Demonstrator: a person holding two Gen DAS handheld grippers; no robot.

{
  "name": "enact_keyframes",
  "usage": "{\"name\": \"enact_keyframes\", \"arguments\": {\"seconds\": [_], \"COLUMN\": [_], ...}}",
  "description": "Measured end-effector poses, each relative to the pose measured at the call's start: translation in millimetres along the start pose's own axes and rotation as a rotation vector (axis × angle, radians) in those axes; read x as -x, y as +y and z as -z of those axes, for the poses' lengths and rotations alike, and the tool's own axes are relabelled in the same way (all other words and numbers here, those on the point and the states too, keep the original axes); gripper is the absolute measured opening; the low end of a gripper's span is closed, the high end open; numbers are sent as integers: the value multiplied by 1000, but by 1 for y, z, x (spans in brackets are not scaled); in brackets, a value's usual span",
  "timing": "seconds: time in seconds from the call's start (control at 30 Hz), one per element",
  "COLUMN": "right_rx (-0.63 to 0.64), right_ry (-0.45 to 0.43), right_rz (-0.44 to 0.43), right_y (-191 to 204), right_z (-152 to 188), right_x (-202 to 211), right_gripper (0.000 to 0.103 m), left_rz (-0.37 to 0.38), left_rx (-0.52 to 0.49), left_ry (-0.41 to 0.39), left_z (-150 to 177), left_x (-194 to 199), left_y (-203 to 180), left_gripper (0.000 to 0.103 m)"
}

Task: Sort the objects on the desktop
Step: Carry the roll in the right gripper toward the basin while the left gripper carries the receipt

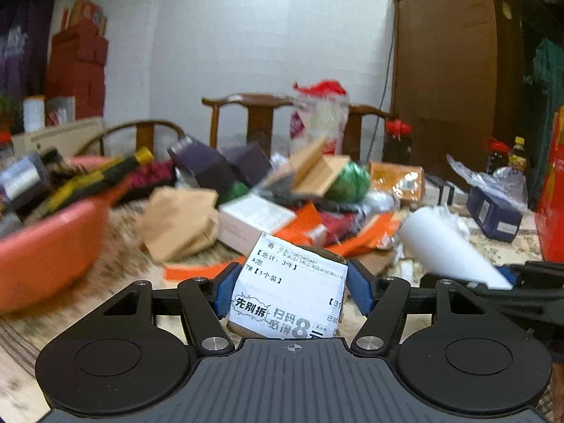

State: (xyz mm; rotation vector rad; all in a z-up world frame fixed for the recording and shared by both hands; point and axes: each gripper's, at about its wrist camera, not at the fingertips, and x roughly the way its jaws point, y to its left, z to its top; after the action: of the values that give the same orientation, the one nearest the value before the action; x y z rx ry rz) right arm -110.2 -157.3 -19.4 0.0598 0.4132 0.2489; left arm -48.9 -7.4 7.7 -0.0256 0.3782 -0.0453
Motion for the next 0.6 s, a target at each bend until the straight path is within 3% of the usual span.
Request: {"name": "enact_keyframes", "arguments": {"seconds": [0.37, 0.6], "right_rx": [78, 100], "right_ry": [-82, -73], "right_rz": [-144, -208], "right_y": [76, 119], "right_z": [-44, -58], "right_x": [18, 3], "right_gripper": [46, 46], "left_rz": [-114, -178], "left_rx": [-7, 30], "left_ry": [-102, -123], "left_z": [-27, -32], "left_x": [51, 68], "left_y": [53, 91], "left_gripper": [66, 66]}}
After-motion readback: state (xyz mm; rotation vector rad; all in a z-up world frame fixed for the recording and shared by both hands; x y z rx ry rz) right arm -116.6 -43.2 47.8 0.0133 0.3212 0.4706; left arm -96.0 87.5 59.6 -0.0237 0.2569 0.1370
